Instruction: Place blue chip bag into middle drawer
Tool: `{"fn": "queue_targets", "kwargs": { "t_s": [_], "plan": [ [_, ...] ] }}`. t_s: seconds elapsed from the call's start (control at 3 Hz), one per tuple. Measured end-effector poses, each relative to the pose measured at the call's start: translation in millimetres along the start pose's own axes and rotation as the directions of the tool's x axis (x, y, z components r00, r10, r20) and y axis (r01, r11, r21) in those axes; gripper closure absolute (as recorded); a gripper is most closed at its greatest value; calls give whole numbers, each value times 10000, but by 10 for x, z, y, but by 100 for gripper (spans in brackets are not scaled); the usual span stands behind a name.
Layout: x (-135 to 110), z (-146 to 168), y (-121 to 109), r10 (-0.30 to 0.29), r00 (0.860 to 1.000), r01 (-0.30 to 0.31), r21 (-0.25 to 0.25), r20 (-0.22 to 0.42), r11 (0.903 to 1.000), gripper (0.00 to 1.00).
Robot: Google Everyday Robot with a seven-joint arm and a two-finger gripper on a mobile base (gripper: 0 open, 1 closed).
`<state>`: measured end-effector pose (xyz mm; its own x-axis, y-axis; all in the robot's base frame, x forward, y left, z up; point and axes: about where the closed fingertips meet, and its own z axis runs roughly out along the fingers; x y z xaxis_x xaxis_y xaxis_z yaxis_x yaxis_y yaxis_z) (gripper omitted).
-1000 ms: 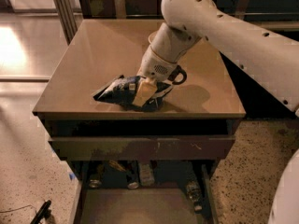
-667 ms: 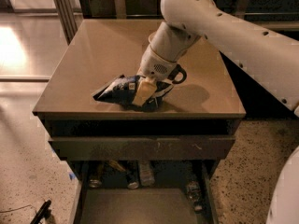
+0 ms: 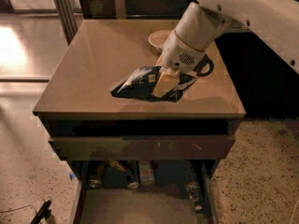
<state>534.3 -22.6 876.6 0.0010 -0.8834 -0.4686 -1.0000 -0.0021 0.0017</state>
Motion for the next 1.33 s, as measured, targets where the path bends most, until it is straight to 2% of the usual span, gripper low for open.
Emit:
{"fn": "queue_targets", "kwargs": {
  "t_s": [0.33,0.67,1.33],
  "plan": [
    [300,-467,396,581,9983,-581,823,21,9949,100],
    [587,-723,696,1222,9925,-1216,1445,44,9820,100],
    [602,-764,694,1252,9921,-1245,1608,61,9791,100]
  ]
}}
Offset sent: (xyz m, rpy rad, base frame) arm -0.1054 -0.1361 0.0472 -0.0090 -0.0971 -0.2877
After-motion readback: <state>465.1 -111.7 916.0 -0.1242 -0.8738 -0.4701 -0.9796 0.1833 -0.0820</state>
